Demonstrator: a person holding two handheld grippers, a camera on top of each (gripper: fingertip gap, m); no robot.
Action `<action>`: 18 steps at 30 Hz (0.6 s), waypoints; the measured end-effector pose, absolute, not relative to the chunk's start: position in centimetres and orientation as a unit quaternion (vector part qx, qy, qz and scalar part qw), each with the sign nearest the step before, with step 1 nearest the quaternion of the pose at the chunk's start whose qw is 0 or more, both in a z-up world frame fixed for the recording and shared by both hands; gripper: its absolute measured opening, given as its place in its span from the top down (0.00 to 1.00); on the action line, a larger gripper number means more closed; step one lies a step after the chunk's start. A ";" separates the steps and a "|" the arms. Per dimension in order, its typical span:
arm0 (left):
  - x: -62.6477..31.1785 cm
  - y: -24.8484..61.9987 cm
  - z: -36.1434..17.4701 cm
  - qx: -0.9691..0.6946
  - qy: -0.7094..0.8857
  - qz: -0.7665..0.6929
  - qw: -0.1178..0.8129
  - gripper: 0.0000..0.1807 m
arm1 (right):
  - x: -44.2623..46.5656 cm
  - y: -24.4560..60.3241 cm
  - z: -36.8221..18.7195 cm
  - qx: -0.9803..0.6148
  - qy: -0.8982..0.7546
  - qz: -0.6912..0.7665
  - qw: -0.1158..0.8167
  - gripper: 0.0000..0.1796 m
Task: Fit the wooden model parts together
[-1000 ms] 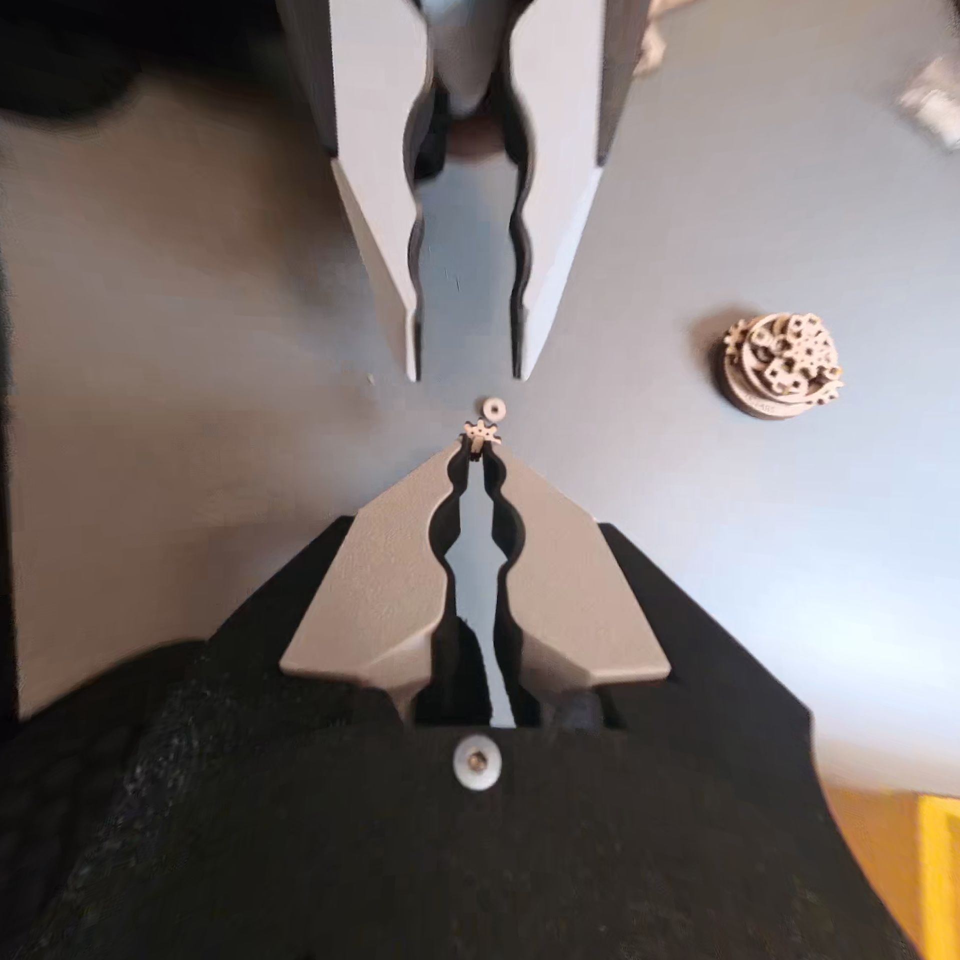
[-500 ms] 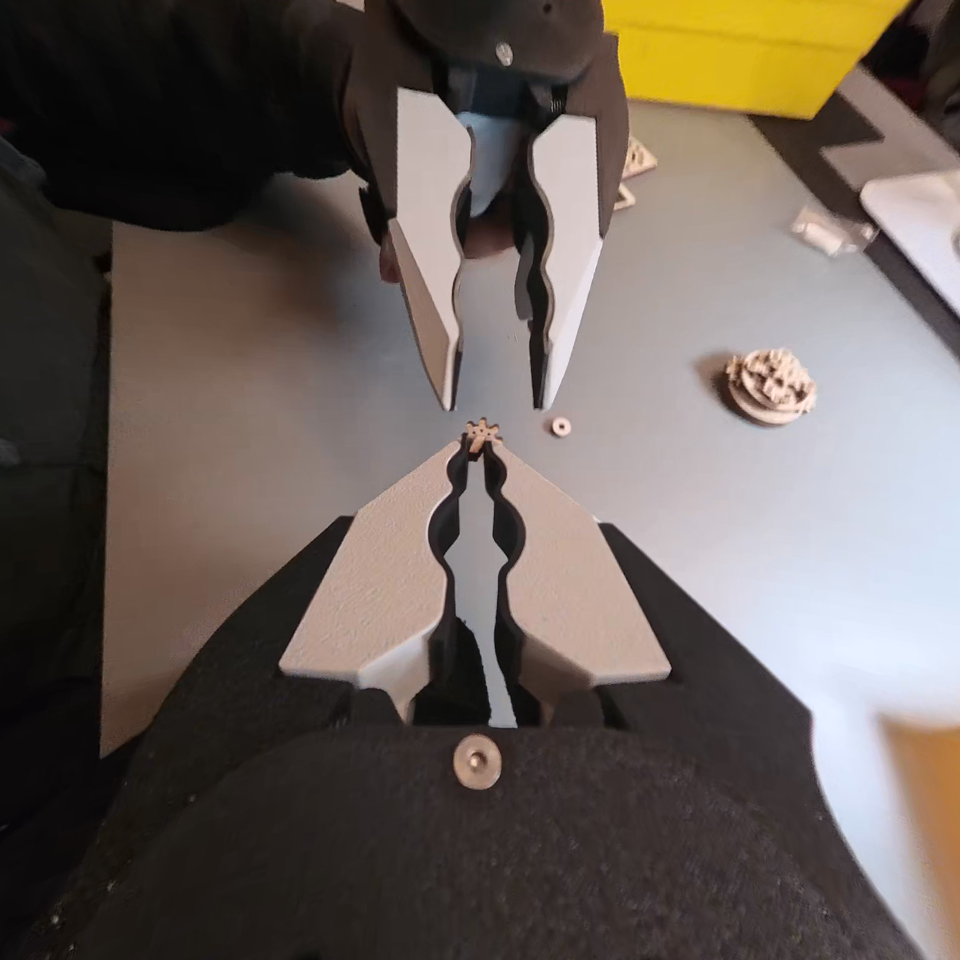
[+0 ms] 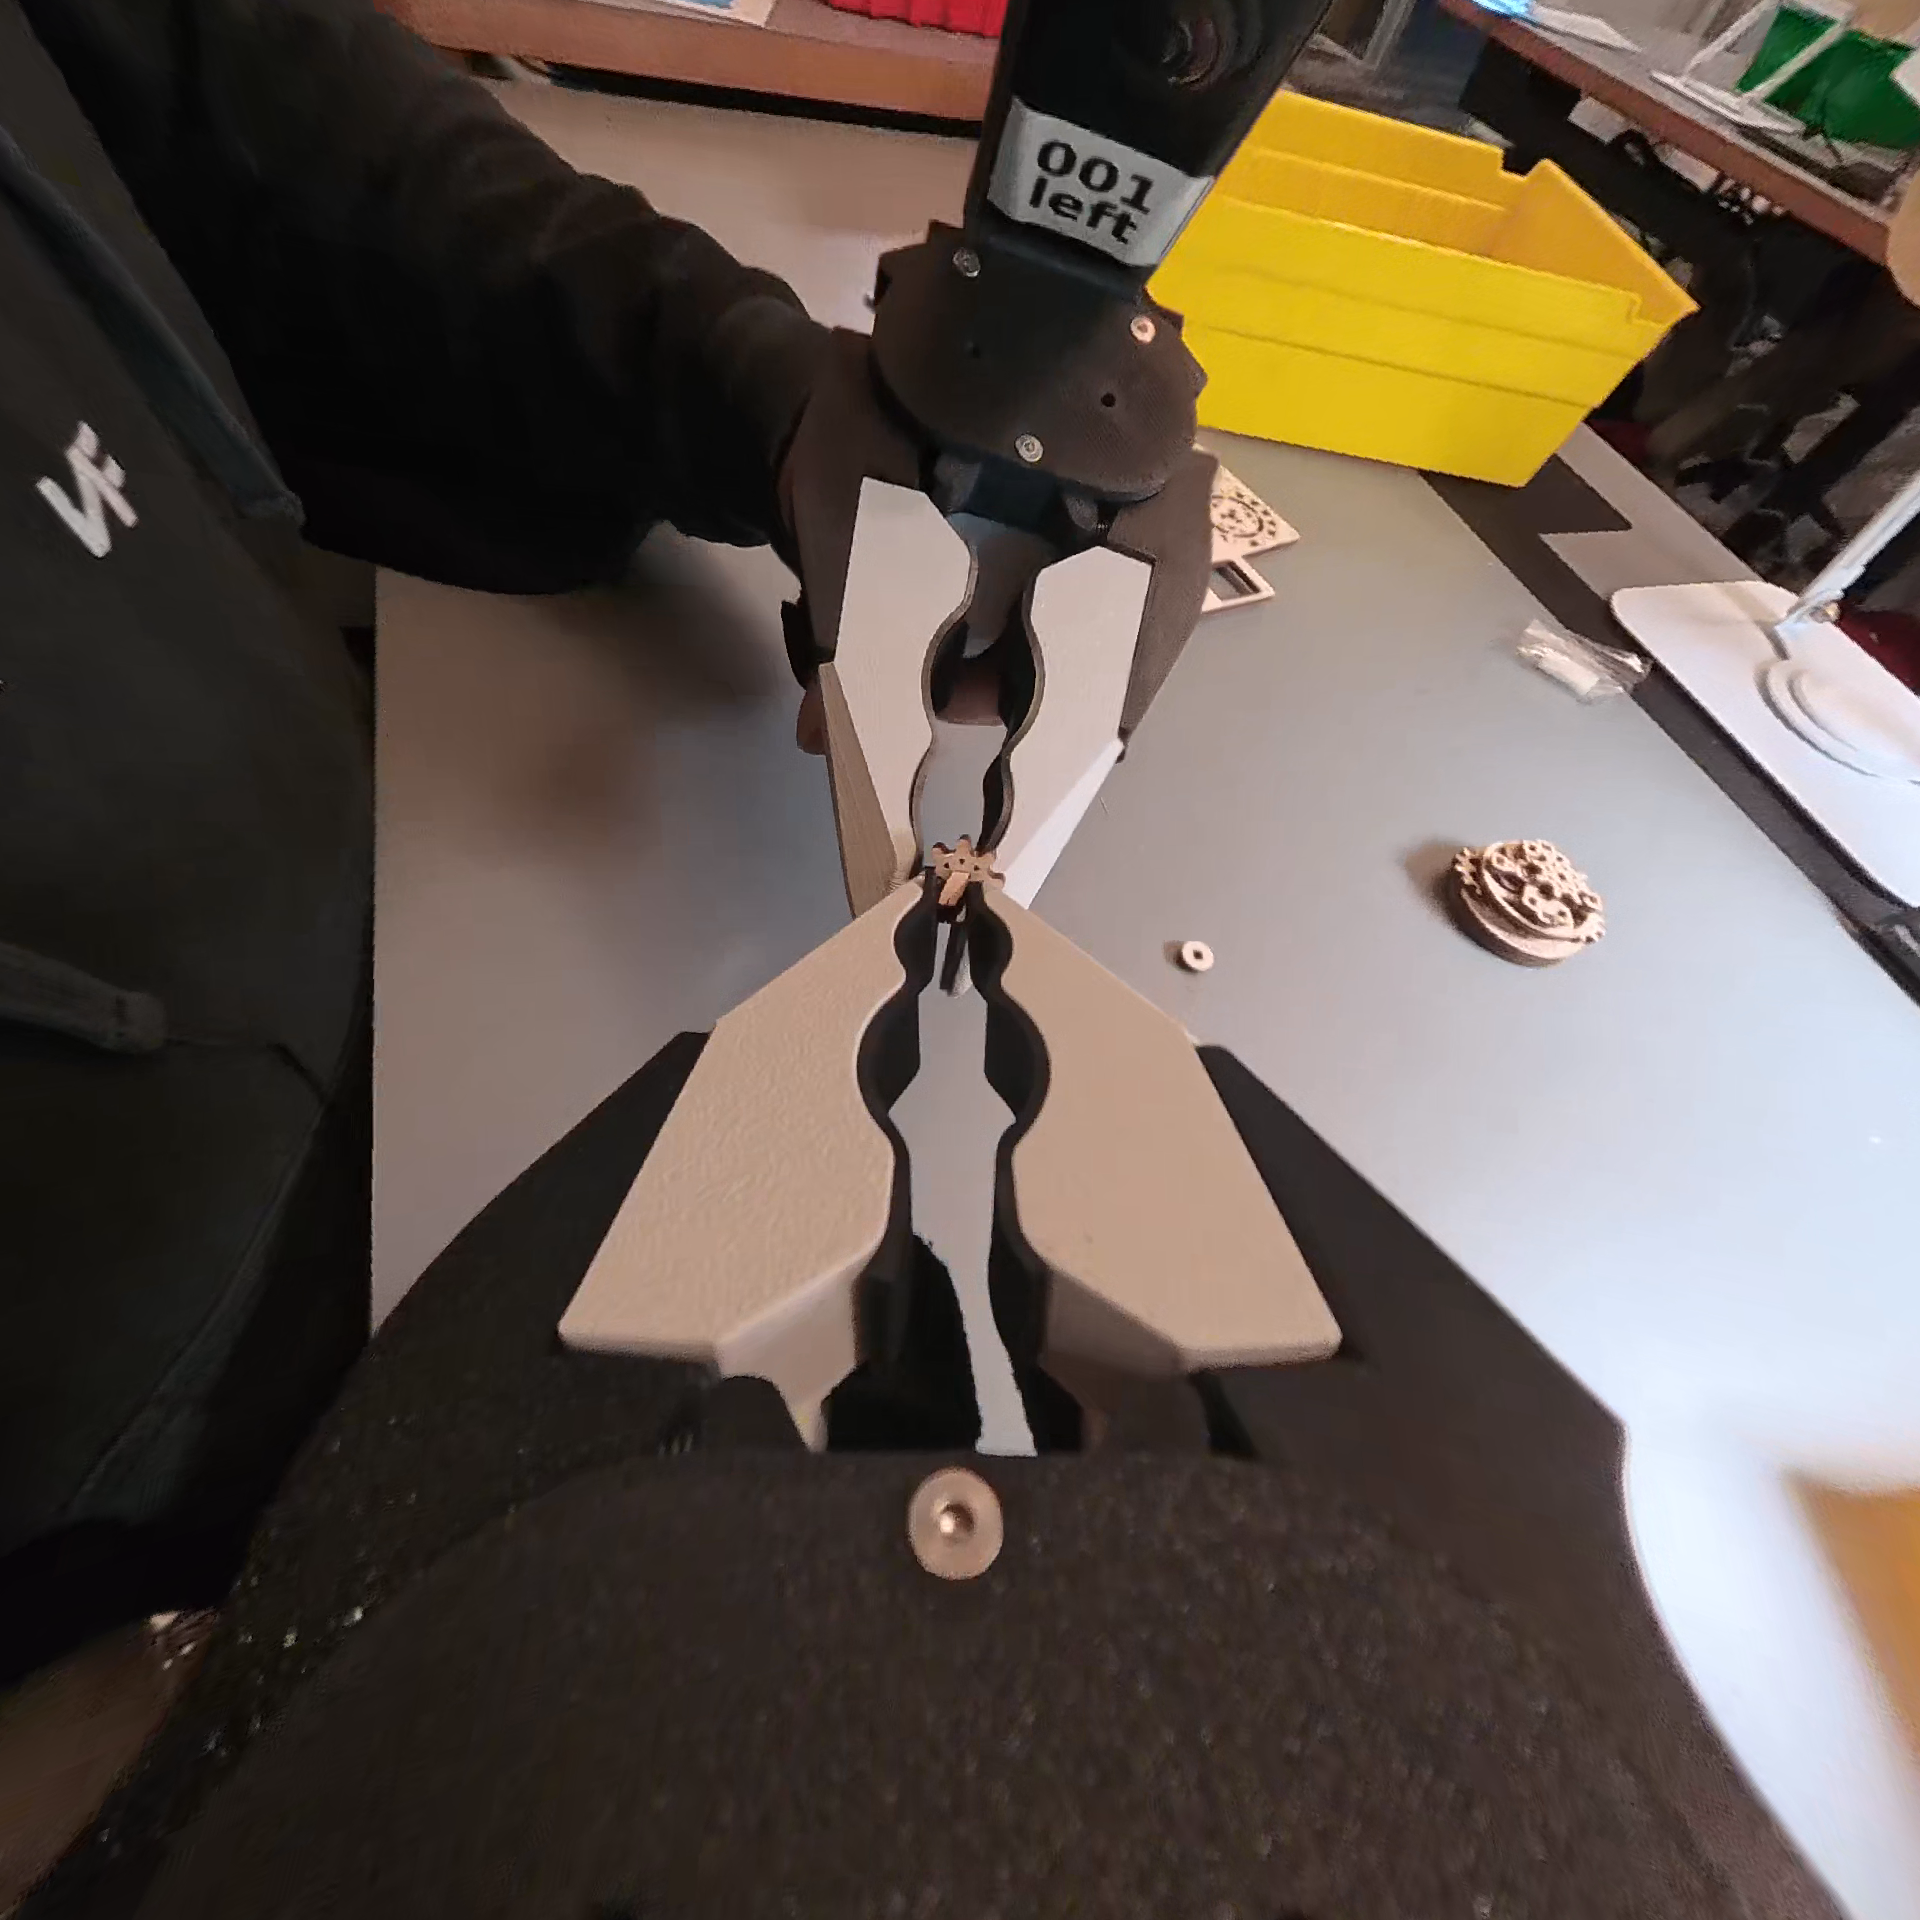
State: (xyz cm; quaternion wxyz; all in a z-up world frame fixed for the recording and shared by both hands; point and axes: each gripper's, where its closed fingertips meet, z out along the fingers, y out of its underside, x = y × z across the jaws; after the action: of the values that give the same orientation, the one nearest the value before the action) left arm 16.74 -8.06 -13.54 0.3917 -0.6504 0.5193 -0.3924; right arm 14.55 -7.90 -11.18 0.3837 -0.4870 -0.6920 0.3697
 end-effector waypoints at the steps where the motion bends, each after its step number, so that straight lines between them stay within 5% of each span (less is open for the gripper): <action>1: 17.0 -7.9 -13.6 -0.647 0.521 -0.397 0.390 0.95 | 14.9 -7.7 -11.2 -0.492 -0.686 0.372 0.385 0.99; 12: 16.0 -4.9 -15.8 -0.678 0.507 -0.346 0.404 1.00 | 14.3 -4.8 -13.2 -0.510 -0.663 0.400 0.374 0.99; 16: 14.1 -3.3 -15.8 -0.698 0.481 -0.311 0.430 0.87 | 12.5 -4.1 -13.0 -0.498 -0.672 0.409 0.365 0.99; 18: 13.6 -3.4 -15.4 -0.695 0.478 -0.319 0.433 0.88 | 11.6 -4.0 -12.9 -0.487 -0.680 0.413 0.360 0.99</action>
State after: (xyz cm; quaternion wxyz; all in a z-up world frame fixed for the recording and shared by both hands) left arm 13.56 -3.36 -15.43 0.4332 -0.6946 0.4778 -0.3187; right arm 11.57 -4.00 -12.88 0.3600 -0.4874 -0.6799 0.4131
